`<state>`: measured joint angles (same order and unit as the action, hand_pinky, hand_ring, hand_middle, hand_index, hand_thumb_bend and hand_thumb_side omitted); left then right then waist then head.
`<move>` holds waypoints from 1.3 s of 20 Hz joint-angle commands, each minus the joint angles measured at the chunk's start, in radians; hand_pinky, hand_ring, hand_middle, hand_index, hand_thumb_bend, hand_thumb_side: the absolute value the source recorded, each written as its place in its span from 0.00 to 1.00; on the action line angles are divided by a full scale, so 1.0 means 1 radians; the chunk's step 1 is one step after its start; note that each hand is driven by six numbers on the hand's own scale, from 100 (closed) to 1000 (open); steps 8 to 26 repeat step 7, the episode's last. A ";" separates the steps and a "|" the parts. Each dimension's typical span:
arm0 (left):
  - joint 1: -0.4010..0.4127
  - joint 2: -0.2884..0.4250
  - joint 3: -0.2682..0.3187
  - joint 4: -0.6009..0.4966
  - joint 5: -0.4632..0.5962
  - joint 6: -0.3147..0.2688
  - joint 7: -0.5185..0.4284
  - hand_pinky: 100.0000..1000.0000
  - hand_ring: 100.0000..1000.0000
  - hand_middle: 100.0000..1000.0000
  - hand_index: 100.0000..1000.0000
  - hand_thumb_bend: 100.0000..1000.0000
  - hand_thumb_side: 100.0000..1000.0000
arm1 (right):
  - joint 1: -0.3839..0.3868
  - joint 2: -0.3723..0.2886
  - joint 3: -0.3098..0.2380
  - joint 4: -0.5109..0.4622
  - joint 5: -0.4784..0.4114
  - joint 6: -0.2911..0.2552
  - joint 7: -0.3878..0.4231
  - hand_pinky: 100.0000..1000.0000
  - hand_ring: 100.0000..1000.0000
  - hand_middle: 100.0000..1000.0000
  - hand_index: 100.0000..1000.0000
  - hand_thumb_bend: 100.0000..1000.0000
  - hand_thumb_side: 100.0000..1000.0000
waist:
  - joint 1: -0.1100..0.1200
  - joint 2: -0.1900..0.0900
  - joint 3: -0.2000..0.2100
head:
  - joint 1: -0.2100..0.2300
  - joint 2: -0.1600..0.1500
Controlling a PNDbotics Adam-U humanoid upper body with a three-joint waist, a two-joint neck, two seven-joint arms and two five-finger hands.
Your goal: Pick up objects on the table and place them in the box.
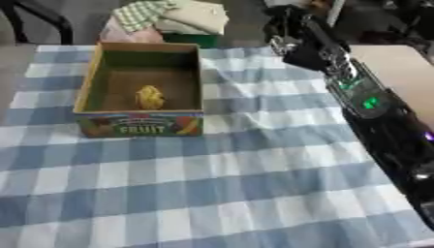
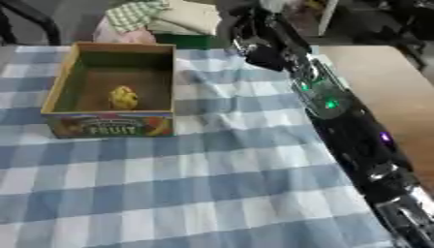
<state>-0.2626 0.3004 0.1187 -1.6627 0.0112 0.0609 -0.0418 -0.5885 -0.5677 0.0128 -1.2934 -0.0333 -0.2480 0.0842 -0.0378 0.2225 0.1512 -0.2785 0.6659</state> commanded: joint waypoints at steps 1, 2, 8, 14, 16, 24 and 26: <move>-0.003 0.024 0.012 -0.018 0.001 -0.002 0.006 0.69 0.54 0.45 0.56 0.50 0.35 | 0.040 -0.003 -0.057 -0.031 -0.055 0.024 -0.026 0.66 0.52 0.53 0.81 0.00 0.47 | 0.002 -0.017 0.001 | 0.006 -0.009; -0.003 0.023 0.010 -0.018 0.001 -0.002 0.005 0.69 0.54 0.45 0.56 0.50 0.35 | 0.068 0.000 -0.065 -0.046 -0.073 0.029 -0.030 0.66 0.52 0.52 0.81 0.00 0.48 | 0.003 -0.017 0.001 | 0.006 -0.006; -0.001 0.021 0.008 -0.018 0.000 -0.001 0.002 0.69 0.54 0.45 0.56 0.50 0.36 | 0.137 0.015 -0.085 -0.099 -0.144 0.054 -0.039 0.65 0.51 0.51 0.81 0.00 0.50 | 0.007 -0.019 -0.003 | 0.017 0.002; -0.001 0.021 0.008 -0.018 0.000 -0.001 0.002 0.69 0.54 0.45 0.56 0.50 0.36 | 0.137 0.015 -0.085 -0.099 -0.144 0.054 -0.039 0.65 0.51 0.51 0.81 0.00 0.50 | 0.007 -0.019 -0.003 | 0.017 0.002; -0.001 0.021 0.008 -0.018 0.000 -0.001 0.002 0.69 0.54 0.45 0.56 0.50 0.36 | 0.137 0.015 -0.085 -0.099 -0.144 0.054 -0.039 0.65 0.51 0.51 0.81 0.00 0.50 | 0.007 -0.019 -0.003 | 0.017 0.002; -0.001 0.021 0.008 -0.018 0.000 -0.001 0.002 0.69 0.54 0.45 0.56 0.50 0.36 | 0.137 0.015 -0.085 -0.099 -0.144 0.054 -0.039 0.65 0.51 0.51 0.81 0.00 0.50 | 0.007 -0.019 -0.003 | 0.017 0.002; -0.001 0.021 0.008 -0.018 0.000 -0.001 0.002 0.69 0.54 0.45 0.56 0.50 0.36 | 0.137 0.015 -0.085 -0.099 -0.144 0.054 -0.039 0.65 0.51 0.51 0.81 0.00 0.50 | 0.007 -0.019 -0.003 | 0.017 0.002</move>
